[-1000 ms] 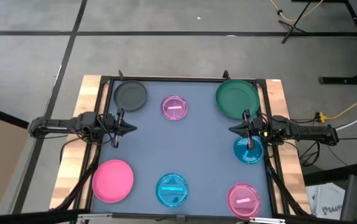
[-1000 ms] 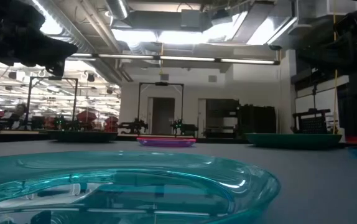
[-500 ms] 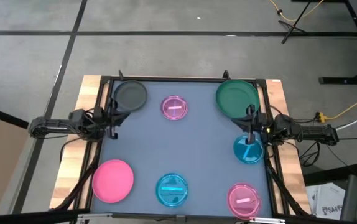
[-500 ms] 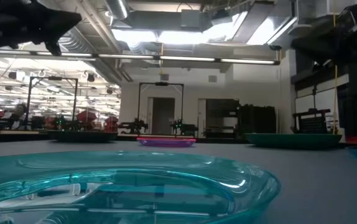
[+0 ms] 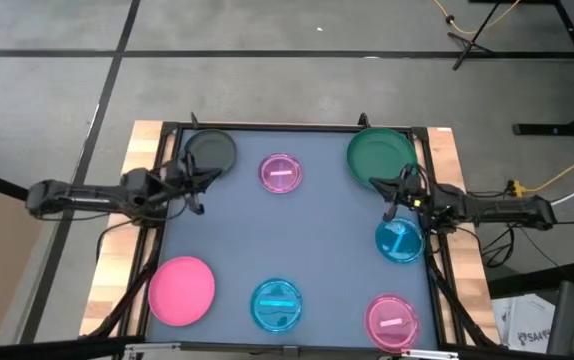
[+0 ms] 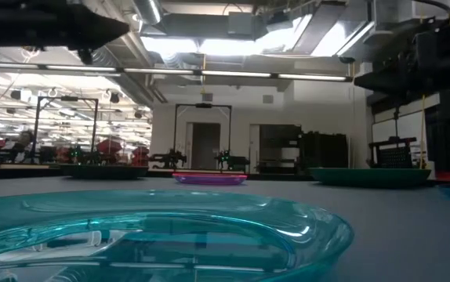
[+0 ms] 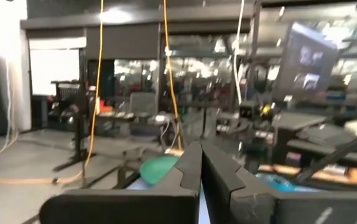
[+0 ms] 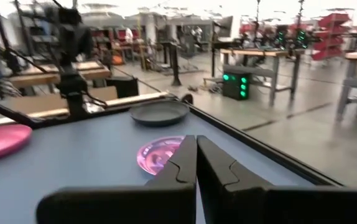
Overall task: Stack plastic plates
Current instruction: Prepare the green plate
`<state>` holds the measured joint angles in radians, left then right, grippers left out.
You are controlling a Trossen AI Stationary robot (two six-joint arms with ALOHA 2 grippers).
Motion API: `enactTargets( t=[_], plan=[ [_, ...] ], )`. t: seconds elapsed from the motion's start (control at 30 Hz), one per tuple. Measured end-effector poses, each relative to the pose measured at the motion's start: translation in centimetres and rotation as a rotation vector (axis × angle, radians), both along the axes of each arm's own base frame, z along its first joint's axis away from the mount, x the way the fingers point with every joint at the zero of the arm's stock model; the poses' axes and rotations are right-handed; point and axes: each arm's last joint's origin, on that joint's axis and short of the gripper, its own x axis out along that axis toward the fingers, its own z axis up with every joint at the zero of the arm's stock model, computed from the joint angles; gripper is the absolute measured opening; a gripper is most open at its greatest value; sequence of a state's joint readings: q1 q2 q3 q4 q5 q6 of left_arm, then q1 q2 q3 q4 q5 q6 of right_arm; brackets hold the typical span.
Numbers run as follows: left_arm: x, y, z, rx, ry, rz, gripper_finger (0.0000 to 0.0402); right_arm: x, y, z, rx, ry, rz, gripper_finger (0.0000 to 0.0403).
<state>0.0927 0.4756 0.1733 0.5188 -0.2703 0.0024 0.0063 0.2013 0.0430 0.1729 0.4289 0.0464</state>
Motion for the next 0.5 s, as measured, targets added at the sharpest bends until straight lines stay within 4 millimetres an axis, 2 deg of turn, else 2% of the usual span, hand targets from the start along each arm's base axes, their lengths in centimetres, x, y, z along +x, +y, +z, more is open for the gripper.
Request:
enactTargets(
  t=[0.27,0.5],
  plan=[
    [5.8,1.7,1.9,0.004,0.178,0.061,0.0,0.6,0.0,0.2,0.0,0.056,-0.008,0.0],
    [11.0,3.3,2.3,-0.007,0.279,0.094,0.0,0.6,0.0,0.2,0.0,0.056,-0.008,0.0]
  ],
)
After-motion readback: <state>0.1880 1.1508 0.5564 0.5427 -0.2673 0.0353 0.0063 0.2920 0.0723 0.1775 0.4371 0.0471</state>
